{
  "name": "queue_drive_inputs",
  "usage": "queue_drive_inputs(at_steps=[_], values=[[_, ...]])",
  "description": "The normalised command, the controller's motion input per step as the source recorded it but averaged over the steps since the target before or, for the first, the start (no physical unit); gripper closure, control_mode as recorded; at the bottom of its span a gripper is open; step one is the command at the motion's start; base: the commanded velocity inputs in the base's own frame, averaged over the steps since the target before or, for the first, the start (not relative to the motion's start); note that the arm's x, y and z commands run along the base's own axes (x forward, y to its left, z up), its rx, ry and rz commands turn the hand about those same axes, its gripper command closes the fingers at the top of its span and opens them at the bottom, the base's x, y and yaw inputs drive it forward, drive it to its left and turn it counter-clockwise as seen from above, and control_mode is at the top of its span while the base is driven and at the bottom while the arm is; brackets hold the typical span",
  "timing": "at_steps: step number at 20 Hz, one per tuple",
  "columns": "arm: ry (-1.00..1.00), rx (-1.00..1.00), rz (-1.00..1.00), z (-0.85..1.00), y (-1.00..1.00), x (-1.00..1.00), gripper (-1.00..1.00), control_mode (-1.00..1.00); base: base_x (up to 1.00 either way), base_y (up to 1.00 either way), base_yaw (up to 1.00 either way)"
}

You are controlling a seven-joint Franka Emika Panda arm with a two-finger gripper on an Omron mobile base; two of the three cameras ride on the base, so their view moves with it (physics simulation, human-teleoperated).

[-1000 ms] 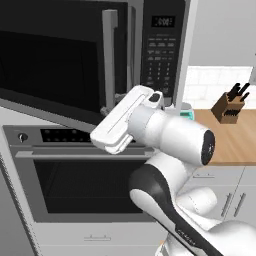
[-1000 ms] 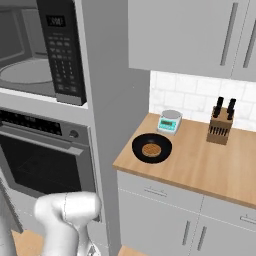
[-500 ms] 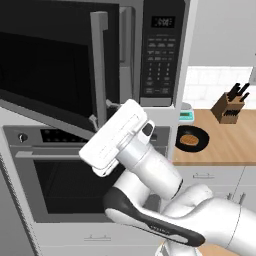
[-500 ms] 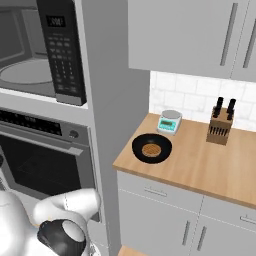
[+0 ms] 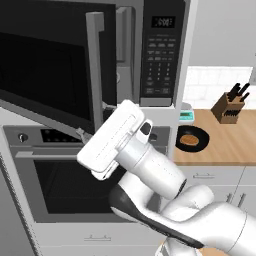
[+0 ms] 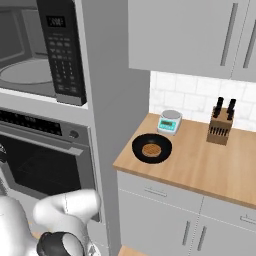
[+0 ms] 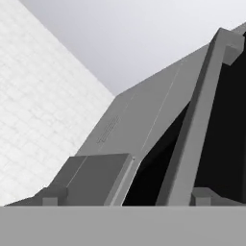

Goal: Open the microwave, place the bowl with waffle inside the microwave, then close the microwave door and turn it on.

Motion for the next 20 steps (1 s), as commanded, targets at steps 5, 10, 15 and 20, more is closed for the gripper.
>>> queue_drive_inputs(at_steps=[5, 10, 15, 20], values=[[0.01, 0.00, -0.25, 0.22, -0.12, -1.00, -1.00, -1.00, 0.00, 0.00, 0.00], [0.00, 0.00, -0.35, 0.35, -0.17, -1.00, -1.00, -1.00, 0.00, 0.00, 0.00], [0.00, 0.00, -0.32, 0.40, -0.40, -1.00, -1.00, -1.00, 0.00, 0.00, 0.00], [0.00, 0.00, -0.27, 0.26, -0.64, -1.00, -1.00, -1.00, 0.00, 0.00, 0.00]])
